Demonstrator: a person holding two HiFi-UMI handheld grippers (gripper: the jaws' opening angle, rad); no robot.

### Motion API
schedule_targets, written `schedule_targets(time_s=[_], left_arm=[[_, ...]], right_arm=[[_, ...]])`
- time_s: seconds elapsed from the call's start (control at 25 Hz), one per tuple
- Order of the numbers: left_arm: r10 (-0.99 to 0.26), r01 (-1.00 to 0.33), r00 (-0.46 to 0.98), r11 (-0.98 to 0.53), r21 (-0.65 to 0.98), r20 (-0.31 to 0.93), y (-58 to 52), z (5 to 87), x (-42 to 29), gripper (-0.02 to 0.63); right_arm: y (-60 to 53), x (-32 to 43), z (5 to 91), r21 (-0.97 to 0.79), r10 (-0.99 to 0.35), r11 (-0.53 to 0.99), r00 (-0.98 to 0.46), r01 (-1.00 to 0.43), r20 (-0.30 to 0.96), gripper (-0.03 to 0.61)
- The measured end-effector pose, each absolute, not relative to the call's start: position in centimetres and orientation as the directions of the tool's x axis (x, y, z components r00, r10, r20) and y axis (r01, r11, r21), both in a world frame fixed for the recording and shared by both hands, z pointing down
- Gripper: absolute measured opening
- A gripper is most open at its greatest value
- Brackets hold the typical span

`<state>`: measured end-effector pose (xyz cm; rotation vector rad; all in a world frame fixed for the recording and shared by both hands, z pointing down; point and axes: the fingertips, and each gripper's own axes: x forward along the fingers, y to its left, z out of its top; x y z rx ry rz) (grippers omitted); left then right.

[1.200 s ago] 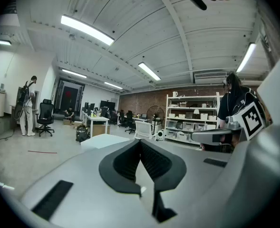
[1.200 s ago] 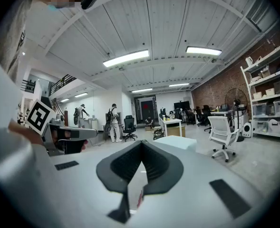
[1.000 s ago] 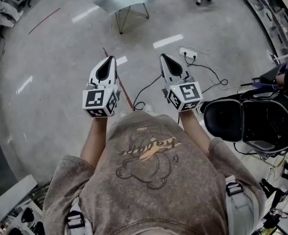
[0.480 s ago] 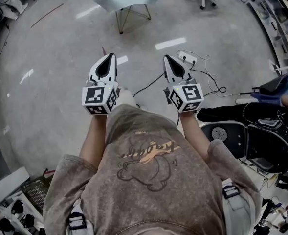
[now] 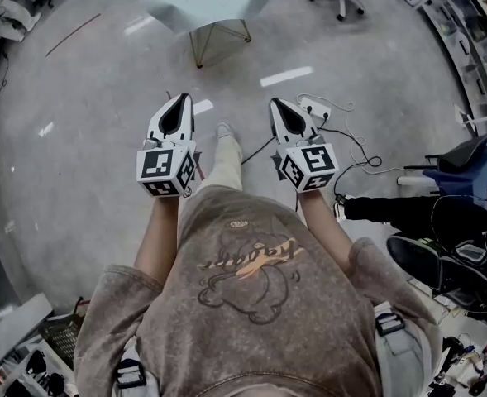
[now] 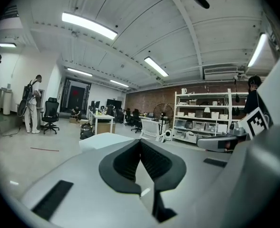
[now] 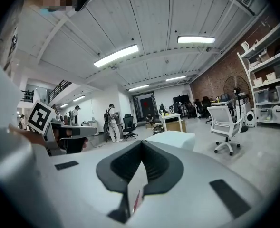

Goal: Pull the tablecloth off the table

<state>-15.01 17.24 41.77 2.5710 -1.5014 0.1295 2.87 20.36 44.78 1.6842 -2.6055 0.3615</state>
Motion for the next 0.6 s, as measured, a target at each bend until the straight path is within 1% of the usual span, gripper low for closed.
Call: schedule_targets(time_s=[0.32,0.6], left_arm=[[-0.853,-0.868,0.495,-0.48,0.126,0.164,5.9,42.0,-12.5,0.018],[-0.858,-0.875,0.482,-0.463,0.14,0.176,-4.9,41.4,-12.1,0.018]], right_arm=[[9.1,5.2,44.7,-0.189,-0.886,0.399,-0.43,-0.897,0.173,0.006],[-2.1,6.1,43.7,-0.198,-0.88,0.407,-0.441,-0.892,0.177,0.006]])
